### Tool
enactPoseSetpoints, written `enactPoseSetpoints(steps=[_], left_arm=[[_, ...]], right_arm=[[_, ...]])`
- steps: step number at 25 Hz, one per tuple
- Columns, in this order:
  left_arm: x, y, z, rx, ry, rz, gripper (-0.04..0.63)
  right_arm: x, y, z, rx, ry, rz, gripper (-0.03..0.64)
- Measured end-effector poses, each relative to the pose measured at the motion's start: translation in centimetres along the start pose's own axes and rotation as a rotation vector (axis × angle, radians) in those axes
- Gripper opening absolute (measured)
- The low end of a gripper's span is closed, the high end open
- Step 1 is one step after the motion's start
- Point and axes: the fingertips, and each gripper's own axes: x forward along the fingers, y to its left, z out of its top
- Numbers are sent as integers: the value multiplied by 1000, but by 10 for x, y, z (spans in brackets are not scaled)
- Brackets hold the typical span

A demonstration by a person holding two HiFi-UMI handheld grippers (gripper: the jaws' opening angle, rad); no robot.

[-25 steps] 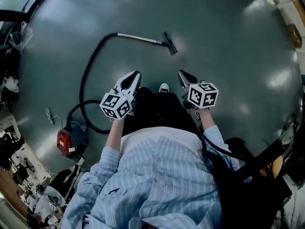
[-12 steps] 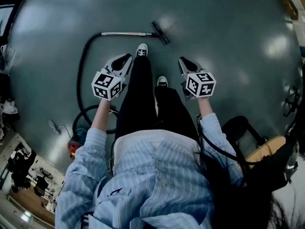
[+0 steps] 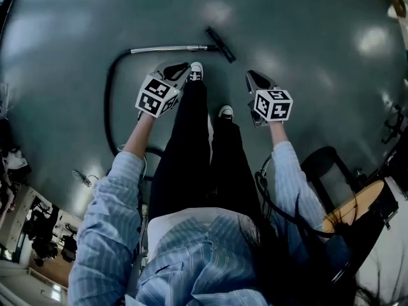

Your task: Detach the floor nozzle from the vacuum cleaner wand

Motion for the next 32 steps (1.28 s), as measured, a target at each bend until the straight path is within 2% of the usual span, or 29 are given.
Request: enactPoseSetpoints(steps=[3,6,10,14,17,20,24,29,32], left_arm=[[33,24,-20,12,64,-27,59],[55,53,-48,-12,116,-41,112],[83,84,-81,-13,158,-40,112],[123,104,-117,43,213,-32,113],[152,123,-150,64,263,-22,113],[185,139,-181,79,296,-8,114],[231,151,-223,159,365,-29,138],[278,160,-255,208,401,-21,161],[304,176,-277,235,425,-12,172]], right_arm=[[37,-17,-9,-30,74,-26,19],[79,-19,-22,-37,137,-12,65],[120,-24,-41,-5,162,8,109],[151,-45,-72,-22,177,-1,131],[185,-60,-98,-75,199,-4,152],[220,-82,-118,-175,210,-22,209],[269,-113,-144,-292,262,-31,240],[315,-144,-179,-383,322,-56,258],[348,-158,-199,-384,355,-75,262]])
